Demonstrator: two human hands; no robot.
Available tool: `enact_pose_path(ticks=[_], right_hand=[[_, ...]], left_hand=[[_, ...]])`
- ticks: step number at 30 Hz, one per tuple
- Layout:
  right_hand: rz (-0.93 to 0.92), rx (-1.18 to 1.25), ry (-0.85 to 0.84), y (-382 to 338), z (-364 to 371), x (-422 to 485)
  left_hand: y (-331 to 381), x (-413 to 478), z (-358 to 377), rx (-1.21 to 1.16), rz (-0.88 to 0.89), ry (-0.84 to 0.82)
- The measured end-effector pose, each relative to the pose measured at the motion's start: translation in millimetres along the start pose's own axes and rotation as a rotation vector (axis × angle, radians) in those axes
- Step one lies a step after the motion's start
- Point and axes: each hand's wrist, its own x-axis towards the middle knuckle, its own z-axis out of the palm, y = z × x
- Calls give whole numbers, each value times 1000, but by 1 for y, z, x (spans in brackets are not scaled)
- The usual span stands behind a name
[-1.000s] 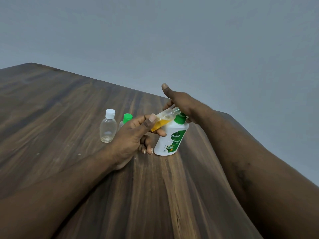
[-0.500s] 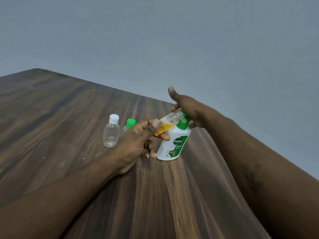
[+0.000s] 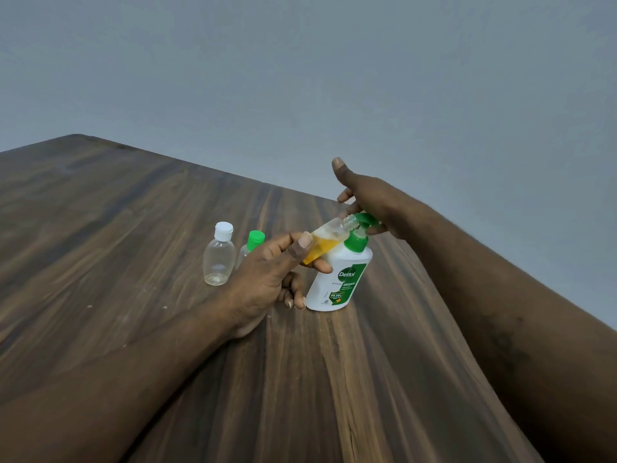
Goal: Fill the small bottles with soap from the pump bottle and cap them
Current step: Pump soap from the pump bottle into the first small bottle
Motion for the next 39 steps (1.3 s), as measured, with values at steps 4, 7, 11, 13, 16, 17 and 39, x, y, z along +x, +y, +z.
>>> enact_pose_path(ticks=[4,7,11,13,16,17,39], right_hand=[[15,-22,17,2,6,3],[70,-11,-48,11,18,3],[47,-10,-58,12,21,6],[45,0,-52,13,20,5],[37,-1,-33,10,18,2],[34,1,-30,8,14,1],[-27,-5,44,10,9,5]], left_hand=[[0,0,0,-6,3,3],[0,1,-1,3,-5,9],[-1,0,-2,10,-15,12],[-1,1,-3,9,-20,13],[-1,1,-2,6,-19,12],[-2,1,-2,4,-13,9],[1,-1,-1,7,2,1]])
